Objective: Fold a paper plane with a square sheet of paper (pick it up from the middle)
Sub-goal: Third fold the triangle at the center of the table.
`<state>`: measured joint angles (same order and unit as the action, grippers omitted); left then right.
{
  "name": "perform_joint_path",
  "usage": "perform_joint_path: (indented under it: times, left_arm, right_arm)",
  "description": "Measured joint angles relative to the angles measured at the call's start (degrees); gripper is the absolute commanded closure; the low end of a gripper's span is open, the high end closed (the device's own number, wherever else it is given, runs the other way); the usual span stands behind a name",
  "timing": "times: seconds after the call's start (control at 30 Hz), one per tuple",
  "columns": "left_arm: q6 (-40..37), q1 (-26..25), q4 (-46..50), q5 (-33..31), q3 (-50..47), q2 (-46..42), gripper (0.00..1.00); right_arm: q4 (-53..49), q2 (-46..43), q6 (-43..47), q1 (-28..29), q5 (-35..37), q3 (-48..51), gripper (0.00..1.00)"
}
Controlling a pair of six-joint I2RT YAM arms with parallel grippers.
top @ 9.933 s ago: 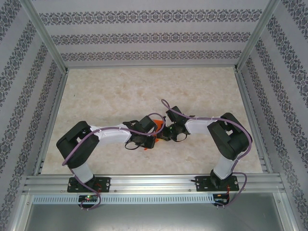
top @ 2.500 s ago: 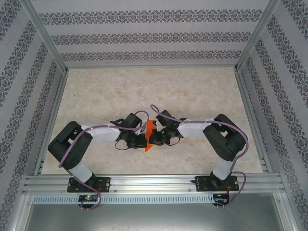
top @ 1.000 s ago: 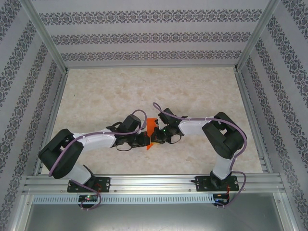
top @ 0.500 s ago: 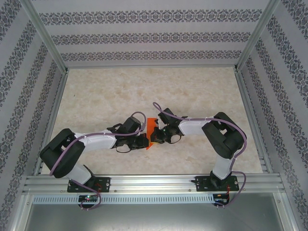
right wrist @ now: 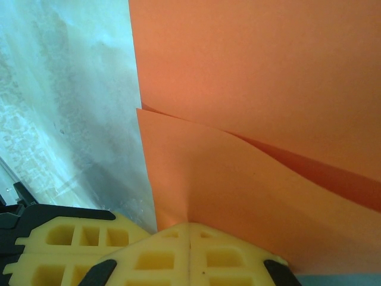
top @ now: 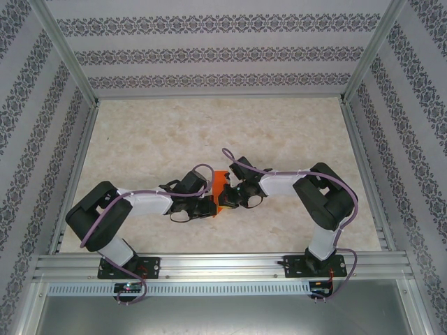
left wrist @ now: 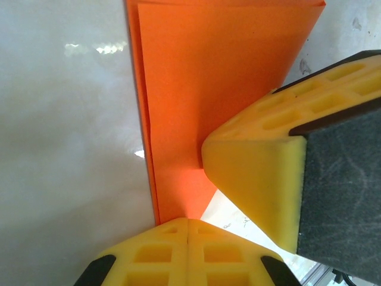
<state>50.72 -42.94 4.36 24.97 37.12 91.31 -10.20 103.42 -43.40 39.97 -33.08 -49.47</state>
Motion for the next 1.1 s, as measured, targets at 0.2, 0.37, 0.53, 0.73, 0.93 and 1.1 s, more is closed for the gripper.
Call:
perform_joint_path:
  times: [0.2,0.37,0.53,0.73,0.93,1.1]
  left_arm:
    - [0.00,0.00,-0.09,0.07,0.00,-0.13,0.98]
    - [0.00,0.00,-0.15,0.20,0.02,-0.96,0.97]
    - [-0.09,-0.52,0.20,0.11,0.87,-1.49,0.97]
    - [-0.28,-0.63,0.42,0.44,1.84,-0.04,0.98]
    - [-1.14,-0.72,0.94,-0.28,2.64,2.51,1.00]
    - [-1.36,-0.74,1.18,-0.68,2.64,2.51,1.00]
  right_arm:
    - [0.00,0.00,0.00,0.00,0.00,0.00,0.95]
    - [0.00,0.00,0.00,0.00,0.00,0.00,0.95]
    - [0.00,-0.02,-0.02,0.00,0.02,0.00,0.95]
    - [0.13,-0.02,0.00,-0.35,0.33,0.00,0.95]
    - [0.04,-0.02,-0.02,-0.48,0.55,-0.17,0.95]
    - [-0.17,-0.02,0.00,-0.50,0.66,-0.31,0.95]
